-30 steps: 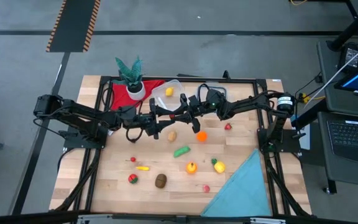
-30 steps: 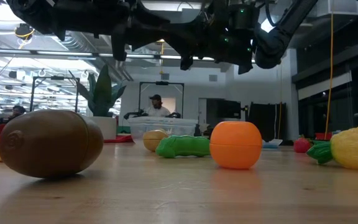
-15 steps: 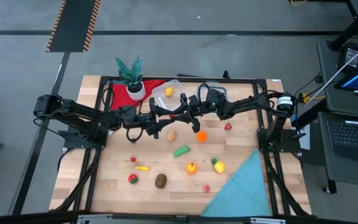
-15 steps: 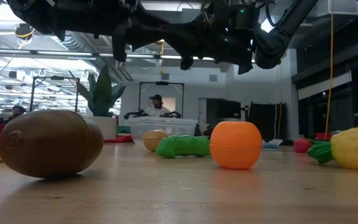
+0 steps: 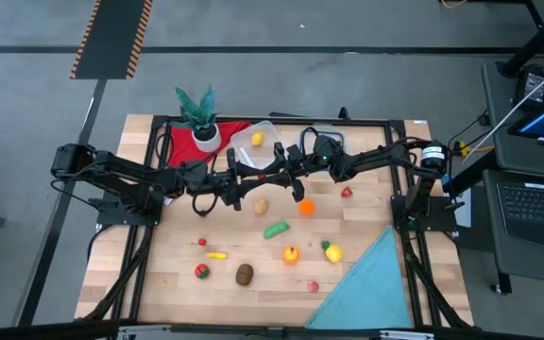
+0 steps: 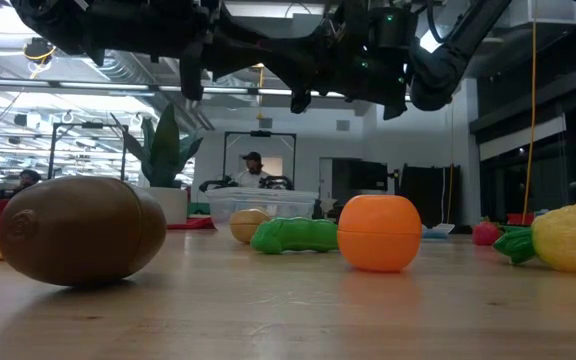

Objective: Pick and placing Produce into tupperware
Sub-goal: Put the raspberry into the transparent bin

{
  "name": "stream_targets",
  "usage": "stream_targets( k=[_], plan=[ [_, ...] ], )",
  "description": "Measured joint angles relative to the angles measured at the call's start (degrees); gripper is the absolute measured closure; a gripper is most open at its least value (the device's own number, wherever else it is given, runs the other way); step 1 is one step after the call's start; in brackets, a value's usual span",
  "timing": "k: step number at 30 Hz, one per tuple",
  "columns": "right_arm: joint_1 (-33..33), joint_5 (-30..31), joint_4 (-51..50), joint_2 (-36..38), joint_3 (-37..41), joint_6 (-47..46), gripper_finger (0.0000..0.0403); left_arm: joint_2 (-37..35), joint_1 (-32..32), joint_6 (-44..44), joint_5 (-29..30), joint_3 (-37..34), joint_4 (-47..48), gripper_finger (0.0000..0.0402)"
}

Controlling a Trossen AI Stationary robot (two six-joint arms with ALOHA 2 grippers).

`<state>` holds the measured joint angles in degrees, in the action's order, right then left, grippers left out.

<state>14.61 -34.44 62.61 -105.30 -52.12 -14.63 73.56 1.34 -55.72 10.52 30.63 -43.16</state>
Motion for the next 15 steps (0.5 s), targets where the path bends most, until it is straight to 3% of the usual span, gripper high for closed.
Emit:
stream_targets(
  k=[10, 15],
  plan=[
    [0.02, -0.65, 0.07, 0.00, -0.02, -0.09, 0.0310, 0.06, -0.04, 0.00, 2.52, 0.00, -0.30, 0.0285],
    [0.07, -1.26, 0.50, 0.00, -0.07, -0.11, 0.0240, 0.08, -0.02, -0.08, 3.27, -0.02, -0.48, 0.0288]
  ],
)
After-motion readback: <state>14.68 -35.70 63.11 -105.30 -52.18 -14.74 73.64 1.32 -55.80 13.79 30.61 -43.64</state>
